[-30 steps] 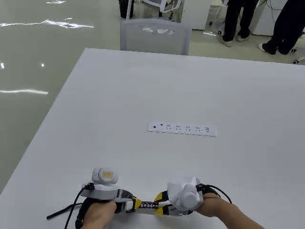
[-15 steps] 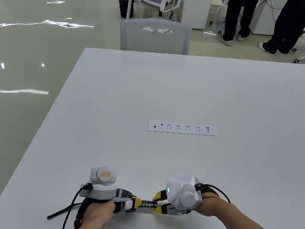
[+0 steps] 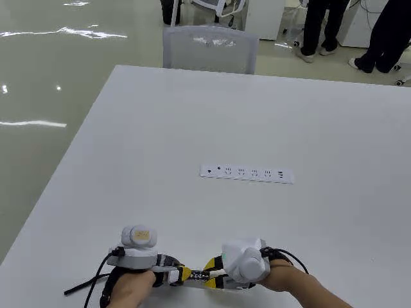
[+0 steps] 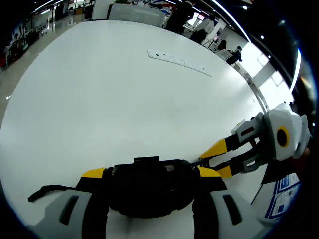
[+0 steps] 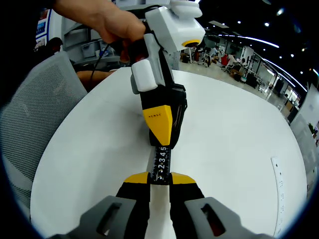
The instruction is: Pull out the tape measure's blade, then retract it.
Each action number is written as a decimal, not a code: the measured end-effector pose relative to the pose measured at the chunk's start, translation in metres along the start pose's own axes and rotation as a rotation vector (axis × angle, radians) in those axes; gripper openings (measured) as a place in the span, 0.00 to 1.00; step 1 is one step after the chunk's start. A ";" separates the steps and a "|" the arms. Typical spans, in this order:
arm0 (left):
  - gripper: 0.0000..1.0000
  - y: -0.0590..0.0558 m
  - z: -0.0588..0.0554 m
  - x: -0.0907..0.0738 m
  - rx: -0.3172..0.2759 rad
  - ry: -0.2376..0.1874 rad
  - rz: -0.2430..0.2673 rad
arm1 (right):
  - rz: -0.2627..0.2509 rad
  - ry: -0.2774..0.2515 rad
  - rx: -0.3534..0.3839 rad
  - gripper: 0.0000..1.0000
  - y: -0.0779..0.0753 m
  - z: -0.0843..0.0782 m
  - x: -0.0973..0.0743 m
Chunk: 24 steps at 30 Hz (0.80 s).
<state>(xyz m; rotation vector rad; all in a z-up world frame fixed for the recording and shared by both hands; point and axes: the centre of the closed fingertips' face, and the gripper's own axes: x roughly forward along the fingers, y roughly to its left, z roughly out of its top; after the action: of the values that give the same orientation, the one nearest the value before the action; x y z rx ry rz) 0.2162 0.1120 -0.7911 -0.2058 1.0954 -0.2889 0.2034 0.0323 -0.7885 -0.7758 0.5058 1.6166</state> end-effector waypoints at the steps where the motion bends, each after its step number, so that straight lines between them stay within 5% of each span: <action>1: 0.65 0.000 0.000 -0.001 0.001 0.000 0.000 | 0.000 -0.001 -0.001 0.13 0.000 0.000 0.000; 24: 0.65 0.002 0.000 0.004 0.015 0.004 -0.005 | 0.002 -0.010 0.001 0.13 0.000 0.007 0.010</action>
<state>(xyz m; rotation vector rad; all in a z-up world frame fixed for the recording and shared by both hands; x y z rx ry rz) 0.2187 0.1121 -0.7952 -0.1946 1.0960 -0.3025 0.2013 0.0436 -0.7908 -0.7667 0.5002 1.6209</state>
